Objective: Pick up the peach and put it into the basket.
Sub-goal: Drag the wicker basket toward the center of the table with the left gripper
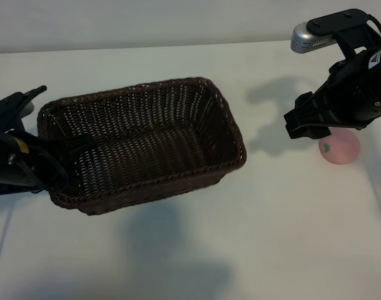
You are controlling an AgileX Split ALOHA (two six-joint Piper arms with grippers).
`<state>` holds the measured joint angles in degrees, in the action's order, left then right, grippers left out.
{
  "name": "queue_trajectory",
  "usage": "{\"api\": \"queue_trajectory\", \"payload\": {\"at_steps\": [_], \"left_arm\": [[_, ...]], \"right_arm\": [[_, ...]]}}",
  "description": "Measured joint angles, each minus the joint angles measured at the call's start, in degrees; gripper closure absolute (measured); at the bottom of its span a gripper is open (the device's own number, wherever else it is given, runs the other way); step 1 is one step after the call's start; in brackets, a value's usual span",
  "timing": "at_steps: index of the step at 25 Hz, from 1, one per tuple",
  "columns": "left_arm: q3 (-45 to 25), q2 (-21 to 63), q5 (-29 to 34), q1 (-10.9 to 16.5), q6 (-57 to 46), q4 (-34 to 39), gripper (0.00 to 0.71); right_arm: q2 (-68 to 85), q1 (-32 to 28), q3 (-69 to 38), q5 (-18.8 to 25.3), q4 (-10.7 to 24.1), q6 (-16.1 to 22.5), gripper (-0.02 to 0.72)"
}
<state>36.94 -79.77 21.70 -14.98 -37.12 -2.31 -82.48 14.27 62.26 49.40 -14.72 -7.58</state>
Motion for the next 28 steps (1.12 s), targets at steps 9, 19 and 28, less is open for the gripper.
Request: {"api": "queue_trajectory", "payload": {"at_steps": [9, 19, 28], "left_arm": [[0.5, 4.5, -2.8, 0.0, 2.5, -4.2, 0.550], [18.9, -5.3, 8.6, 0.0, 21.1, -9.8, 0.550], [28.8, -17.8, 8.9, -0.6, 22.7, -11.6, 0.550]], "right_arm": [[0.0, 0.0, 0.0, 0.0, 0.0, 0.0, 0.124], [0.0, 0.0, 0.0, 1.1, 0.0, 0.0, 0.124], [0.0, 0.0, 0.0, 1.4, 0.1, 0.0, 0.124]]}}
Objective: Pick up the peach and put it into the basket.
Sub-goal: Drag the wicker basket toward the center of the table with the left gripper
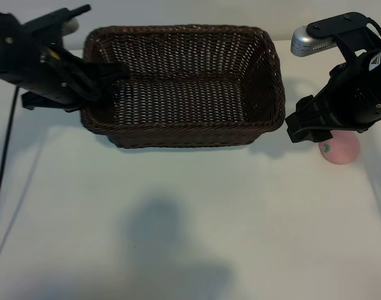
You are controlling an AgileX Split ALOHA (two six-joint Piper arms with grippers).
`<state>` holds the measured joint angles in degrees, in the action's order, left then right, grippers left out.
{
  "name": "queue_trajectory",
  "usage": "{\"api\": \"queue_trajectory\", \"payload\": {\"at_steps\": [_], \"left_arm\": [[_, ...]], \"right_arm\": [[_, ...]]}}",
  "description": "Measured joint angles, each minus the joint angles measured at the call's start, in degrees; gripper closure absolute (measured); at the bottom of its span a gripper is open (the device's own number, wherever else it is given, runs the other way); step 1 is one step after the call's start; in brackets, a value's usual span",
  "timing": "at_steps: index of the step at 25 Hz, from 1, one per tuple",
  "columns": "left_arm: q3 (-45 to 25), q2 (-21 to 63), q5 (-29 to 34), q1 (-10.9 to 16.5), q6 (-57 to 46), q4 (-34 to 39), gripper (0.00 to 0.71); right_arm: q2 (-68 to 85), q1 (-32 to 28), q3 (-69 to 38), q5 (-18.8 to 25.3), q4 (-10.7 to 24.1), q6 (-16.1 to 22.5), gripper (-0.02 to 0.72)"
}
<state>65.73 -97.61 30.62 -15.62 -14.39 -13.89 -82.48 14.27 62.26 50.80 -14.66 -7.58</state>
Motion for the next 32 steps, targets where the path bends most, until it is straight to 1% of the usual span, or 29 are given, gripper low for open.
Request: {"api": "queue_trajectory", "payload": {"at_steps": [4, 7, 10, 17, 26, 28, 29, 30, 32], "left_arm": [[2.9, -5.4, -0.9, -2.1, 2.1, -2.8, 0.550], [4.9, -8.9, -1.1, -3.2, 3.2, -4.7, 0.550], [5.3, -10.6, -2.1, -3.3, 3.4, -6.5, 0.550], [5.4, -13.8, -3.0, -3.3, 3.5, -6.8, 0.550], [5.4, -14.2, -4.1, -3.3, 3.8, -6.8, 0.548], [5.4, -14.2, -4.1, -3.3, 3.8, -6.8, 0.518], [5.4, -14.2, -4.1, -3.3, 3.8, -7.0, 0.486], [5.6, -14.2, -4.0, -3.3, 3.9, -7.3, 0.442], [5.7, -14.2, -3.8, -3.3, 4.5, -7.5, 0.293]], "right_arm": [[0.0, 0.0, 0.0, 0.0, 0.1, 0.0, 0.124], [0.0, 0.0, 0.0, 0.0, 0.5, 0.0, 0.124], [0.0, 0.0, 0.0, 0.0, 1.1, 0.0, 0.124], [0.0, 0.0, 0.0, 0.0, 1.3, 0.0, 0.124], [0.0, 0.0, 0.0, 0.0, 1.3, 0.0, 0.124], [0.0, 0.0, 0.0, 0.0, 1.3, 0.0, 0.124], [0.0, 0.0, 0.0, 0.0, 1.3, 0.0, 0.124], [0.0, 0.0, 0.0, 0.0, 1.3, 0.0, 0.124], [0.0, 0.0, 0.0, 0.0, 1.3, 0.0, 0.124]]}}
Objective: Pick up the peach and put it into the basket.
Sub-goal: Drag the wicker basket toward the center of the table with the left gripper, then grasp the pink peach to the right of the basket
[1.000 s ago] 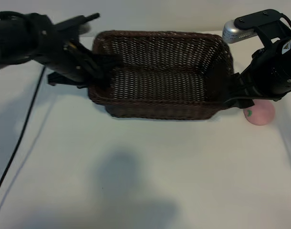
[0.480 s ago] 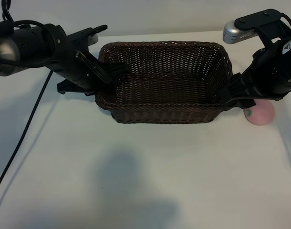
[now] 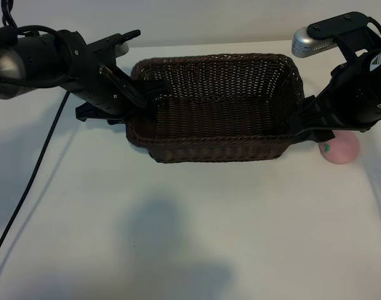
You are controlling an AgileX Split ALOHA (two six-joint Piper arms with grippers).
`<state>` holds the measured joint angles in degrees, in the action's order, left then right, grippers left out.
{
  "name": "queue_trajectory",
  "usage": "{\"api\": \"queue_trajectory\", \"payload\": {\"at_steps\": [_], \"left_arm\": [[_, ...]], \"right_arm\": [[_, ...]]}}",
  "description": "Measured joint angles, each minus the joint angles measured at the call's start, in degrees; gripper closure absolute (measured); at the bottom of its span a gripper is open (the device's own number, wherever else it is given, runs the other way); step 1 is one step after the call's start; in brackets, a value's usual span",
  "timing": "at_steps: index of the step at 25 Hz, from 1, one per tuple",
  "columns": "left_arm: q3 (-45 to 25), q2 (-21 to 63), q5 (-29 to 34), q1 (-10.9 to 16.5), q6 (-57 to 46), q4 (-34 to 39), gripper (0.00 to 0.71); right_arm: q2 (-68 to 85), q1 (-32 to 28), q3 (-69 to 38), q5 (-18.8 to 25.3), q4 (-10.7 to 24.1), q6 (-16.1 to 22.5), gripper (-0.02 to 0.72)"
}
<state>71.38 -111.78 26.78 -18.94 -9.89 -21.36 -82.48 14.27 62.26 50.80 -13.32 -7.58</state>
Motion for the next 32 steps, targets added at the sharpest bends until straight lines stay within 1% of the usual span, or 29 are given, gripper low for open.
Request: {"api": "queue_trajectory", "payload": {"at_steps": [3, 4, 6, 9, 15, 21, 23, 26, 27, 32], "left_arm": [[0.1, 0.1, 0.9, 0.0, 0.3, -0.2, 0.081], [0.1, 0.2, 1.3, 0.0, 0.3, -0.2, 0.040], [0.1, 1.0, 2.7, 0.1, 0.4, -0.2, 0.009], [0.1, 3.7, 4.5, 0.4, 0.4, 1.7, 0.008], [0.1, 14.2, 6.4, 0.5, 0.6, 8.1, 0.015], [0.1, 27.3, 12.9, 0.6, 5.4, 13.9, 0.035], [0.1, 31.1, 15.2, 1.5, 7.0, 14.2, 0.042], [0.1, 36.1, 17.7, 5.2, 7.8, 15.3, 0.050], [0.1, 37.5, 18.2, 7.3, 8.0, 15.4, 0.050], [0.1, 42.1, 22.9, 20.6, 11.6, 14.1, 0.060]], "right_arm": [[0.0, 0.0, 0.0, 0.1, 0.0, 0.0, 0.124], [0.0, 0.0, 0.0, 0.1, 0.0, 0.0, 0.124], [0.0, 0.0, 0.0, 0.2, 0.0, 0.0, 0.124], [0.0, 0.0, 0.0, 0.2, 0.0, 0.0, 0.124], [0.0, 0.0, 0.0, 0.4, 0.0, 0.0, 0.124], [0.0, 0.0, 0.0, 0.8, 0.0, 0.0, 0.124], [0.0, 0.0, 0.0, 1.2, 0.0, 0.0, 0.124], [0.0, 0.0, 0.0, 1.5, 0.0, 0.0, 0.124], [0.0, 0.0, 0.0, 1.6, 0.0, 0.0, 0.124], [0.0, 0.0, 0.0, 1.6, 0.0, 0.0, 0.124]]}}
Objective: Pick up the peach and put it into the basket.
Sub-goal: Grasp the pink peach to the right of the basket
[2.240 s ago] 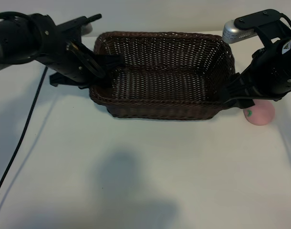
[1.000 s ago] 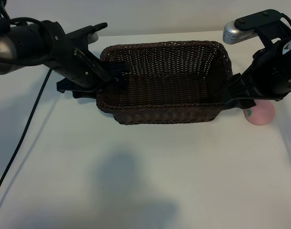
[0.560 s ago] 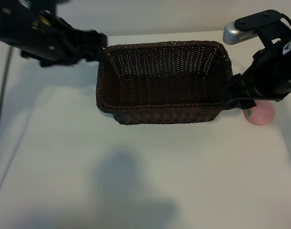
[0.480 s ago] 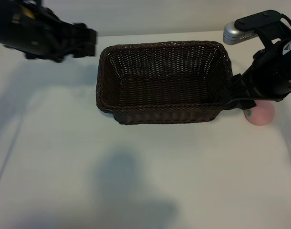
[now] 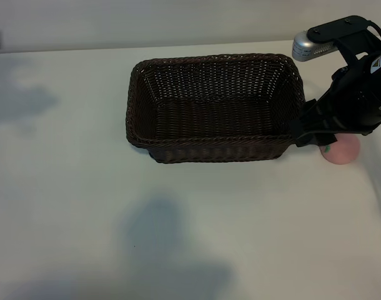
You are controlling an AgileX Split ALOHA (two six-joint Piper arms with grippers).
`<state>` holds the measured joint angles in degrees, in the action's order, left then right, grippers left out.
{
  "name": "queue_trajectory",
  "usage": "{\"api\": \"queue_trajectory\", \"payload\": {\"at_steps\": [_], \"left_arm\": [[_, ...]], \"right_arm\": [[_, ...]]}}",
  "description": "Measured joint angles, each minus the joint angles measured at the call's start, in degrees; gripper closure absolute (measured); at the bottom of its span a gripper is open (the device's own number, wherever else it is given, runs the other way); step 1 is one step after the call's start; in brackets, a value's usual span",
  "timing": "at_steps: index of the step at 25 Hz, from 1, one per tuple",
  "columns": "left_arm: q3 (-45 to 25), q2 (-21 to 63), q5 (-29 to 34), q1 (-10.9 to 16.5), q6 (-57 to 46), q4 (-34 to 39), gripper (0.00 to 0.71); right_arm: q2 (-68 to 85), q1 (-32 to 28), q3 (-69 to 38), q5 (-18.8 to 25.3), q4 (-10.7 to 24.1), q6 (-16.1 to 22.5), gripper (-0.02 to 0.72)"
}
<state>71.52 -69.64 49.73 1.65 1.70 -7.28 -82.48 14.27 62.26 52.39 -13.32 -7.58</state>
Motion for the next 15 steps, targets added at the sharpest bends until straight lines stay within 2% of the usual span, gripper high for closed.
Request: {"api": "queue_trajectory", "payload": {"at_steps": [3, 8, 15], "left_arm": [[0.0, 2.1, 1.3, 3.3, 3.1, -3.9, 0.068], [-1.8, 10.5, 3.4, 3.6, 5.4, -5.1, 0.081], [-16.3, 35.2, -1.3, 3.6, 5.7, -3.0, 0.101]], "right_arm": [[0.0, 0.0, 0.0, 0.0, 0.0, 0.0, 0.124], [0.0, 0.0, 0.0, 0.0, 0.1, 0.0, 0.124], [0.0, 0.0, 0.0, -0.1, 0.1, 0.0, 0.124]]}}
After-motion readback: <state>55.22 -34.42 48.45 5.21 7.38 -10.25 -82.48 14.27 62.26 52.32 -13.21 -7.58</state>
